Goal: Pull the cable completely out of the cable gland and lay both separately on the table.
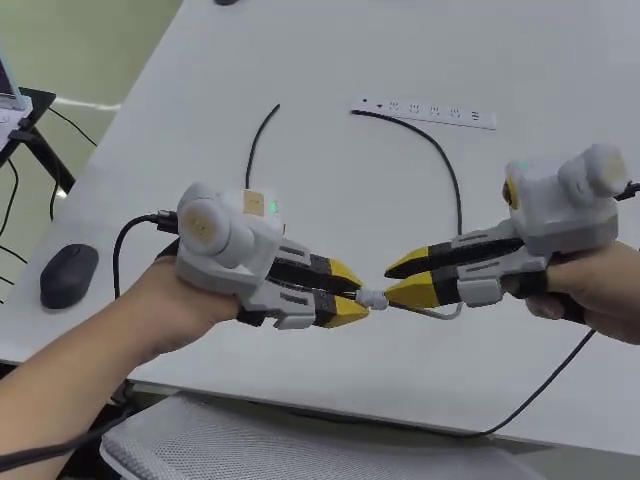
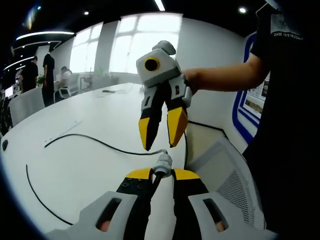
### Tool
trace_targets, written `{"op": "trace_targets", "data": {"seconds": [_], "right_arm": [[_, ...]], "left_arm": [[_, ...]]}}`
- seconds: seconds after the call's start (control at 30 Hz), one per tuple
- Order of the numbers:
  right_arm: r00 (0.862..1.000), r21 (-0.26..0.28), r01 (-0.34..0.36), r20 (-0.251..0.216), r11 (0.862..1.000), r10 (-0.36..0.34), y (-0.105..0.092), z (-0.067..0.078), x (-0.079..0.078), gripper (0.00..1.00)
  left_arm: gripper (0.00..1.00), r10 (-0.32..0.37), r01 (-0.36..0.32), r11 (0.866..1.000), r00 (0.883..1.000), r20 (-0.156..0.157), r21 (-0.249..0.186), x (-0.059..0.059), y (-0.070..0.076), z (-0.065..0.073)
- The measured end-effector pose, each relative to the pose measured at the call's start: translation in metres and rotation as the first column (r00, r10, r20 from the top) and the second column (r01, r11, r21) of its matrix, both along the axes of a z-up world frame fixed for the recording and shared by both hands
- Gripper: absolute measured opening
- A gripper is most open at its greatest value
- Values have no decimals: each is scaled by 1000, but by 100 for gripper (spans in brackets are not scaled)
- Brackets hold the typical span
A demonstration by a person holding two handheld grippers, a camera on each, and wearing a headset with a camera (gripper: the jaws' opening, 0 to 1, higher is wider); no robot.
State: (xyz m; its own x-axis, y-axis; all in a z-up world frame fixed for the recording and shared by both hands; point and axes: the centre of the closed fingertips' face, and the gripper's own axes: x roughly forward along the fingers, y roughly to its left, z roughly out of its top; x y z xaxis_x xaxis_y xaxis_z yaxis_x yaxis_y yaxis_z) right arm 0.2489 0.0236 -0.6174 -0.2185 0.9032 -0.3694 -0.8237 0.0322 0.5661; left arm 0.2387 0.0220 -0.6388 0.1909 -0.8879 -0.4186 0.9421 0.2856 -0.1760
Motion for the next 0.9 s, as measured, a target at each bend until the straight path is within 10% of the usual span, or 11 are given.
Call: {"op": "trace_targets", "data": {"seconds": [0.1, 0.33, 0.73, 0.9], "right_arm": [[993, 8, -30, -116, 1000, 30, 1, -2, -10, 19], [986, 9, -30, -161, 999, 31, 5, -11, -14, 19], [987, 13, -49, -155, 999, 50, 9, -10, -16, 9], [994, -2, -75, -81, 997, 75, 8, -10, -18, 8]], "left_arm": [[15, -4, 4, 1000, 1000, 12, 2, 0, 0, 1], [15, -10, 9, 1000, 1000, 22, 8, 1, 2, 3], [15, -9, 9, 1000, 1000, 20, 6, 2, 1, 5], [15, -7, 7, 1000, 1000, 8, 6, 2, 1, 4]]}}
